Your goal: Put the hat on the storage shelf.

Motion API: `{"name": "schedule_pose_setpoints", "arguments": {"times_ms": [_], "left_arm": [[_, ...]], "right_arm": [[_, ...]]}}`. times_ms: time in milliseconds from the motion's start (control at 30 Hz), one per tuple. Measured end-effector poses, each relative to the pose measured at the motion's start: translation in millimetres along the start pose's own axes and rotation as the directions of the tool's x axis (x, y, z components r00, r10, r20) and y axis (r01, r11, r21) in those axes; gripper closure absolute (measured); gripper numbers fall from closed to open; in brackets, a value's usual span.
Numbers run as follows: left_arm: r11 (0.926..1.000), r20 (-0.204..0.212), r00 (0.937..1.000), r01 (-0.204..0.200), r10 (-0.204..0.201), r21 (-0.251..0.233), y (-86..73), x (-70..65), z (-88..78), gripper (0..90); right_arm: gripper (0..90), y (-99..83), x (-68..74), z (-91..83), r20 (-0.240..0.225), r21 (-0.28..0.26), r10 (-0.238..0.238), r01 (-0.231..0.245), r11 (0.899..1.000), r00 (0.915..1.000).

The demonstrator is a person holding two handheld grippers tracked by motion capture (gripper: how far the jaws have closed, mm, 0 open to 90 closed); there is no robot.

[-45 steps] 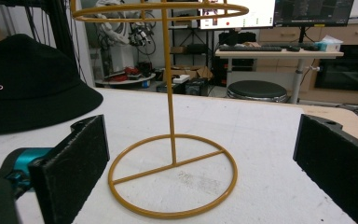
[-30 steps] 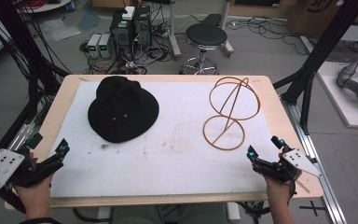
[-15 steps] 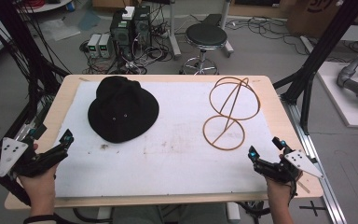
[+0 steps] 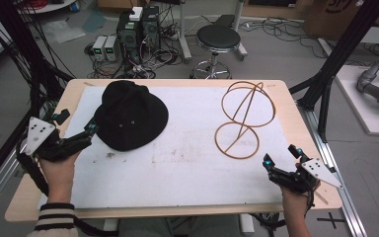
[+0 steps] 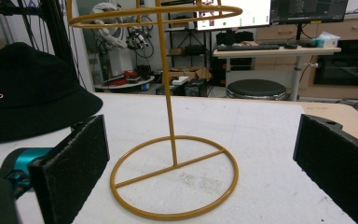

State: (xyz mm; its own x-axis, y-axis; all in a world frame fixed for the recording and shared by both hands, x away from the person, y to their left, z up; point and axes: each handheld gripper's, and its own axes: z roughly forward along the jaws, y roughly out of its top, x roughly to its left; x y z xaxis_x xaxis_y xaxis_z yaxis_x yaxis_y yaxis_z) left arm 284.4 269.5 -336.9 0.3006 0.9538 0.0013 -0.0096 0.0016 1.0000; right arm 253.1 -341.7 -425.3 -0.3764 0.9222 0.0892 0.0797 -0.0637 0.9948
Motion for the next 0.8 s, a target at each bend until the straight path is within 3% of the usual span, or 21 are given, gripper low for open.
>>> {"name": "schedule_pose_setpoints", "arguments": {"times_ms": [333, 500, 800], "left_arm": [[0.9995, 0.054, 0.9986, -0.005, 0.003, 0.031, 12.6, -8.7, 32.3, 15.7], [0.9991, 0.053, 0.9986, -0.008, 0.005, 0.041, 14.7, -10.2, 43.0, 15.5], [0.9941, 0.066, 0.9973, -0.038, 0.032, 0.102, 10.6, -17.0, 69.4, 15.7]], "right_arm": [[3.0, 0.0, -0.8, -0.9, 0.003, 0.0, 0.003, -0.003, 1.0, 1.0], [3.0, -0.1, -0.7, -0.2, 0.0, 0.0, -0.001, 0.001, 1.0, 1.0], [3.0, -0.3, -1.0, 0.4, 0.002, 0.002, 0.0, 0.0, 1.0, 1.0]]}}
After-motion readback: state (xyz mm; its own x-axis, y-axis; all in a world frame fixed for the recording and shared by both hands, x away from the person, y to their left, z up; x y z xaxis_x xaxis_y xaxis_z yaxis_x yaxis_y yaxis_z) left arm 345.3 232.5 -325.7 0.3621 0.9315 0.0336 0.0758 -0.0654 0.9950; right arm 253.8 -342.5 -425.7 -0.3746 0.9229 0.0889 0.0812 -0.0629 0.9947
